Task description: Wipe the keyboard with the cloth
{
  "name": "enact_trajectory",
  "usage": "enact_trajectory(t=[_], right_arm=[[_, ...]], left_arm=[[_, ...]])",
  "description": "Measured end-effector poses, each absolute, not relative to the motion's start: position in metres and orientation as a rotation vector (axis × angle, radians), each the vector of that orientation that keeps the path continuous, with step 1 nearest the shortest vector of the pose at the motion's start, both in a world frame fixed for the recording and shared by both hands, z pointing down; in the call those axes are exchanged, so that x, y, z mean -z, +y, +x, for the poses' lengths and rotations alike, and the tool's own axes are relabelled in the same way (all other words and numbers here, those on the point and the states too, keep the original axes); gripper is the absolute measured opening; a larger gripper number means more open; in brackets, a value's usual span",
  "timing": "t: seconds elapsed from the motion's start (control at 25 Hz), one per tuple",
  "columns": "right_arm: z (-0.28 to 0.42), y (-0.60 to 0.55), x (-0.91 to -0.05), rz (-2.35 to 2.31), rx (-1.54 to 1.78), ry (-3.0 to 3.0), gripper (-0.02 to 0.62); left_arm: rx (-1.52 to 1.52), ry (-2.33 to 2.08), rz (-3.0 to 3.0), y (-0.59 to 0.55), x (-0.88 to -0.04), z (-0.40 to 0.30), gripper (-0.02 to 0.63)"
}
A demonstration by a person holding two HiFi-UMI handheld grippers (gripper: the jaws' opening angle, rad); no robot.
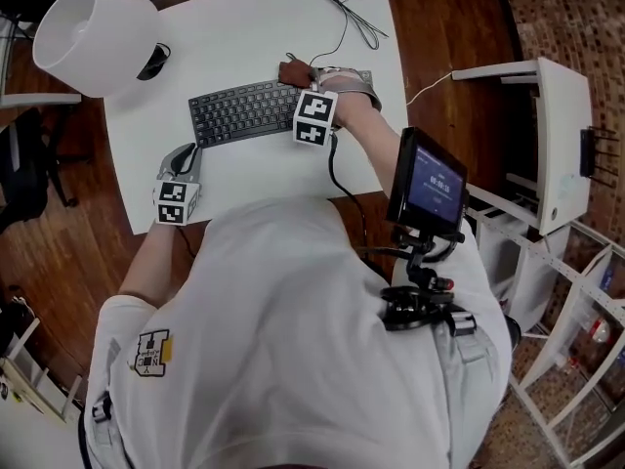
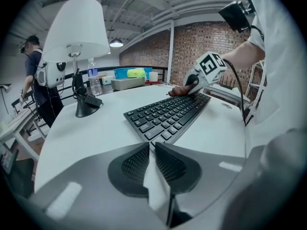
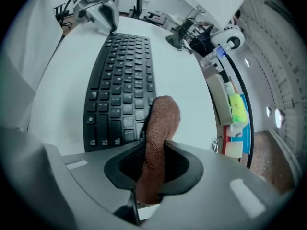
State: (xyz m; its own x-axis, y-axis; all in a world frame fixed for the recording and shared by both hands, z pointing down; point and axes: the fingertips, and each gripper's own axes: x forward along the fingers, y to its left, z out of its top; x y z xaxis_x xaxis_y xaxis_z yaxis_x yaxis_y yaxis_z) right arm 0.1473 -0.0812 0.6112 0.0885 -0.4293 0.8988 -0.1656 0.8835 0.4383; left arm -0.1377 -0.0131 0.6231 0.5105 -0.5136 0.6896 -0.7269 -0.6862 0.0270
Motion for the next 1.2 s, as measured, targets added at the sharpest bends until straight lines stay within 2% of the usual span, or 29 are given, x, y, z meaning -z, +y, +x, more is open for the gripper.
enact_trajectory(t=[0.6, 0.8, 1.0, 1.2], right_arm=[[0.130, 0.077, -0.643, 0.361, 0.065, -1.514, 0.080], [0.120, 0.003, -0.604, 0.558, -0.006, -1.648, 0.080], [0.108, -0.107, -0.601, 0.601, 0.167, -1.584, 0.080], [0.090, -0.075, -0.624, 0.398, 0.251, -1.537, 0.080]], left_arm=[[-0.937, -0.995, 2.481, -0.021, -0.629, -0.141, 0.011], [-0.943, -0.988, 2.479, -0.021, -0.629, -0.140, 0.011], [-0.956, -1.000, 2.461, -0.023, -0.633, -0.139, 0.011], [-0.936, -1.012, 2.452, -0.017, -0.633, -0.137, 0.011]])
